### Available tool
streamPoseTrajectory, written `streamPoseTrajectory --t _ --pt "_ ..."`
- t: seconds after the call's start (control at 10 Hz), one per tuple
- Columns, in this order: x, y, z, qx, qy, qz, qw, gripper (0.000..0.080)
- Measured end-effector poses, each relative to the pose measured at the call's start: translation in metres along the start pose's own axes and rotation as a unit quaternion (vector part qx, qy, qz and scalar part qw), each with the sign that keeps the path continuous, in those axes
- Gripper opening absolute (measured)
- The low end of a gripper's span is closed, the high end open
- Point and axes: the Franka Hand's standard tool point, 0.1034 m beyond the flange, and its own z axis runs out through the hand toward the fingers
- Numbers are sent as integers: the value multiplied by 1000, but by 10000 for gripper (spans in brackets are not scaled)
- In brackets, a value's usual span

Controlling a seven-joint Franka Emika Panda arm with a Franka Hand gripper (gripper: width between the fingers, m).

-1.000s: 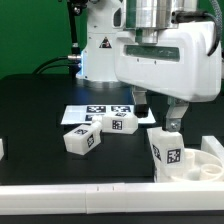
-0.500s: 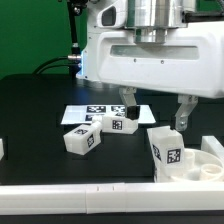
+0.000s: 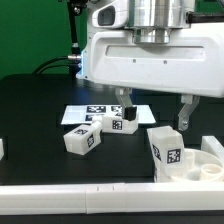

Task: Assemble stool

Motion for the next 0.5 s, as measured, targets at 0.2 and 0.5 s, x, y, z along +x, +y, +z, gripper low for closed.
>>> streamPoseTrajectory --t 0.2,0.5 --pt "-17 49 -13 10 -17 -27 999 648" --pt "-28 46 -15 -3 -19 -25 1000 648"
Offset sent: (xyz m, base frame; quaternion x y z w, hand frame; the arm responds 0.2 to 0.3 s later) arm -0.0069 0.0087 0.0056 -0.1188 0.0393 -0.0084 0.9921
